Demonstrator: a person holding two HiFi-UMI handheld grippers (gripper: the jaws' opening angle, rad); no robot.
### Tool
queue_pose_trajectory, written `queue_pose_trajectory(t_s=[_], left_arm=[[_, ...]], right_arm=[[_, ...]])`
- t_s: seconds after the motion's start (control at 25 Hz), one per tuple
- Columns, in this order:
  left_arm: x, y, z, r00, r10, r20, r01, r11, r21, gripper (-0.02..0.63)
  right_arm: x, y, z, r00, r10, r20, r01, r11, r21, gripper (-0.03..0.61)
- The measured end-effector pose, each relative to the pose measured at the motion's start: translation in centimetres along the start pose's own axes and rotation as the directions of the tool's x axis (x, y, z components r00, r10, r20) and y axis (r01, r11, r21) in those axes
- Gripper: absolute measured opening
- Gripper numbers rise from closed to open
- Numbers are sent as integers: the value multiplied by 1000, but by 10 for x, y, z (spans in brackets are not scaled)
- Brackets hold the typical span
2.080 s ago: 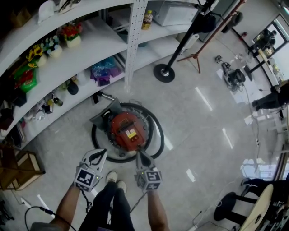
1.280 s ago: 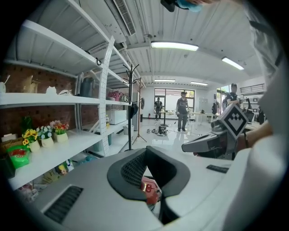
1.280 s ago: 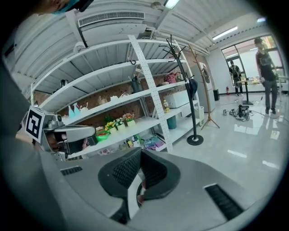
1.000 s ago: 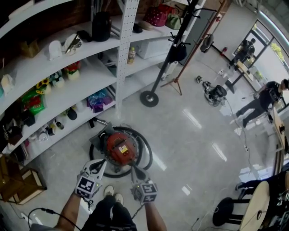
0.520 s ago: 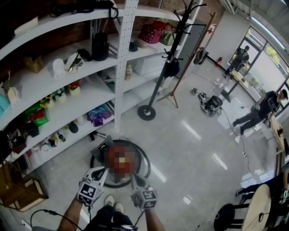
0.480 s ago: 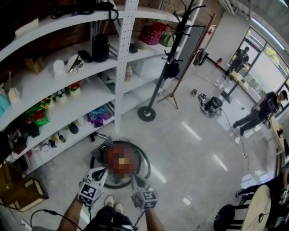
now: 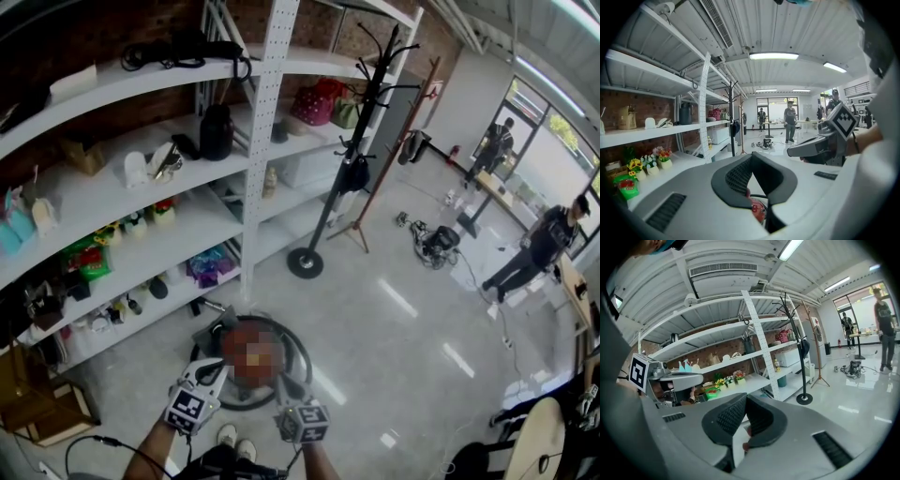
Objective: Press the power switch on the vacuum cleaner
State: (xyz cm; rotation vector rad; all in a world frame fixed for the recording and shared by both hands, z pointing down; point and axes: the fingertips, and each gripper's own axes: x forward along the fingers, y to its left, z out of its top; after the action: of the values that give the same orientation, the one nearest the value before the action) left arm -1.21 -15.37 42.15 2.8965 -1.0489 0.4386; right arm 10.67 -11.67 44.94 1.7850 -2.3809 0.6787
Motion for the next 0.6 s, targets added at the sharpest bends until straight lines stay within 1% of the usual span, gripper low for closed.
queue_pose_trajectory(t_s=[0.4, 0.6], left_arm=[[-11, 5, 36, 999, 28, 29, -29, 999, 24, 6], [-16, 11, 50, 998, 39, 57, -40, 999, 27, 6]], right_arm=[[-11, 10, 39, 998, 17, 57, -16, 1000, -24, 12], [-17, 10, 56, 996, 14, 91, -10, 999, -42, 12]])
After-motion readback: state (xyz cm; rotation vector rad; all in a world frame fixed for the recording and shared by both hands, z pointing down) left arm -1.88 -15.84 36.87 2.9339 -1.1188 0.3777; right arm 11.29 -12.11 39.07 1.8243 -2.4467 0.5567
